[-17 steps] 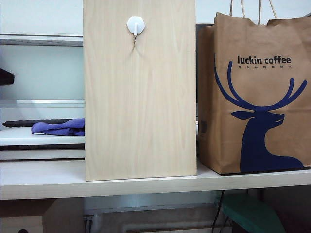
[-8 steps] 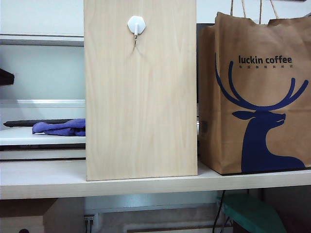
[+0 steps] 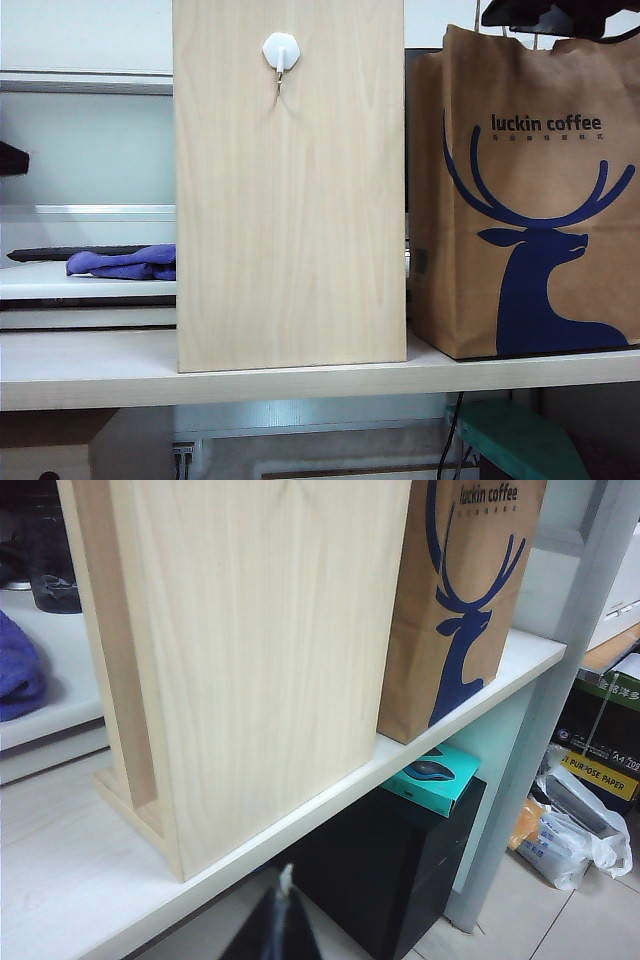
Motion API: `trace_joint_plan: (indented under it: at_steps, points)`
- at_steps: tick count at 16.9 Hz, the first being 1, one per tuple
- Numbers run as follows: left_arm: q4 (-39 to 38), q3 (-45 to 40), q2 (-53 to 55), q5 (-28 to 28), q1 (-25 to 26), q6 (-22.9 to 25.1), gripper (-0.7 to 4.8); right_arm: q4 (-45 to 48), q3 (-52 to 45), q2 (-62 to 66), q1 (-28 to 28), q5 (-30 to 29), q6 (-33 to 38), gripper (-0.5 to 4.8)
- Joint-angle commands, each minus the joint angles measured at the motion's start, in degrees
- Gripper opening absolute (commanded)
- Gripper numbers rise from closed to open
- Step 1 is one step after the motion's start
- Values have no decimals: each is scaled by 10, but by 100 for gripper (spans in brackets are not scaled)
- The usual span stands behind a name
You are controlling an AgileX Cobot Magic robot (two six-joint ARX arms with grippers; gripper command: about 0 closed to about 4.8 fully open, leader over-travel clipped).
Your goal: Pick up the paper bag and hang it on the hook.
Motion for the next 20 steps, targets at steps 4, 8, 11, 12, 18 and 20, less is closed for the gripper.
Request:
trace_joint_plan:
  at_steps: [4,8,11,12,18,20]
  points:
    - [7,1,0,1,0,2,-6,-25,73,64,1,6,-2,144]
    - [7,1,0,1,0,2,-6,-59,73,63,1,15,-2,66]
    - [7,1,0,1,0,2,-5,-56,73,50,3,14,-1,-3]
    - [7,1,0,1,0,2,-6,-71,73,13,4,15,-2,-3]
    - [7,1,0,1,0,2,-6,-318,73,-168,5,19,-1,-3]
    - [7,1,0,1,0,2,-5,-408,73,-243,6,12,6,-3]
